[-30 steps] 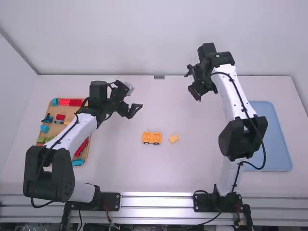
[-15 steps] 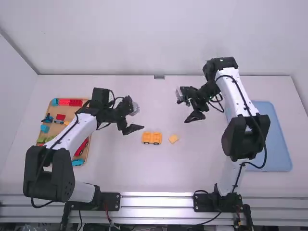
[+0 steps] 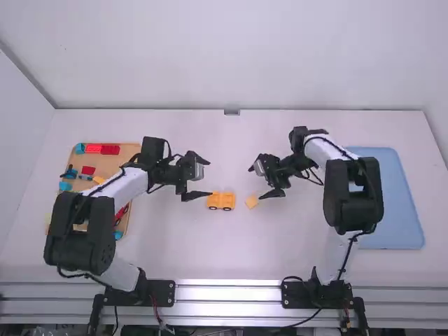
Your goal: Assemble lego blocks to make yellow taxi
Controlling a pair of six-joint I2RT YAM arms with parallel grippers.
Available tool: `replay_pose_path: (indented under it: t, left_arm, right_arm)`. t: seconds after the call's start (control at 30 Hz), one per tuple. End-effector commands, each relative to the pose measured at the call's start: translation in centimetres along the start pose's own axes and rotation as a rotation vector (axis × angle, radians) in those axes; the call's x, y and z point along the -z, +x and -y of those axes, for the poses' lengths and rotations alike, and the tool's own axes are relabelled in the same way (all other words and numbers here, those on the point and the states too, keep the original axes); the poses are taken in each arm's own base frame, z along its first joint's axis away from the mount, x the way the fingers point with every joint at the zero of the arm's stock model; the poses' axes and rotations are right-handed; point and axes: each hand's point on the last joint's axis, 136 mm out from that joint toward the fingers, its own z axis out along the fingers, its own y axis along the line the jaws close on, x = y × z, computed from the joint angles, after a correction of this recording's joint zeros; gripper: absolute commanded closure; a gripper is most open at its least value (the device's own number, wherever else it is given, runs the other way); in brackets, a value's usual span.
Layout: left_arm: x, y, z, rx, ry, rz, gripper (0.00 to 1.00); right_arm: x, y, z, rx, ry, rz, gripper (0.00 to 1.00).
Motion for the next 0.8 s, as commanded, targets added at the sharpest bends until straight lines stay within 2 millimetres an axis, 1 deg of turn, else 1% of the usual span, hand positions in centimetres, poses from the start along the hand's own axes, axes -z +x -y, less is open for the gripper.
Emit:
replay_pose_path:
  t: [0.0, 0.07, 0.1, 0.13, 0.2, 0.37, 0.47, 0.63, 0.67, 0.7, 0.77]
  left_arm:
    - [-0.6, -0.6, 0.9, 0.018, 0.045, 0.070, 0.01]
    - [-0.8, -0.1, 0.7, 0.017, 0.040, 0.064, 0.01]
    - [-0.8, 0.0, 0.6, 0.016, 0.039, 0.062, 0.01]
    - [-0.9, 0.1, 0.7, 0.018, 0.040, 0.058, 0.01]
    - [-0.8, 0.1, 0.7, 0.021, 0.040, 0.058, 0.01]
    - [-0.8, 0.1, 0.7, 0.027, 0.041, 0.059, 0.01]
    - [-0.8, 0.0, 0.4, 0.074, 0.033, 0.062, 0.01]
    - [-0.9, -0.1, 0.3, 0.096, 0.032, 0.064, 0.01]
    - [-0.9, -0.1, 0.3, 0.096, 0.033, 0.064, 0.01]
    - [-0.9, -0.2, 0.4, 0.099, 0.038, 0.071, 0.01]
    - [-0.8, -0.5, 0.7, 0.101, 0.052, 0.089, 0.01]
  right_arm:
    - [-1.1, 0.3, -0.9, -0.156, 0.013, 0.050, 0.01]
    - [-2.3, 1.1, -1.3, -0.205, 0.028, 0.050, 0.01]
    - [-2.5, 1.3, -1.4, -0.211, 0.030, 0.048, 0.03]
    - [-2.9, 1.8, -1.7, -0.231, 0.037, 0.044, 0.02]
    - [-3.2, 2.5, -2.3, -0.233, 0.045, 0.036, 0.01]
    - [-3.5, 3.4, -3.2, -0.249, 0.054, 0.037, 0.00]
    - [-4.4, 4.3, -4.0, -0.250, 0.054, 0.044, 0.00]
    - [-4.8, 5.0, -3.7, -0.245, 0.057, 0.043, 0.00]
    - [-4.7, 5.1, -3.6, -0.247, 0.055, 0.035, 0.01]
    - [-4.7, 5.4, -3.5, -0.249, 0.053, 0.020, 0.05]
    - [-4.9, 5.6, -3.2, -0.265, 0.062, 0.017, 0.07]
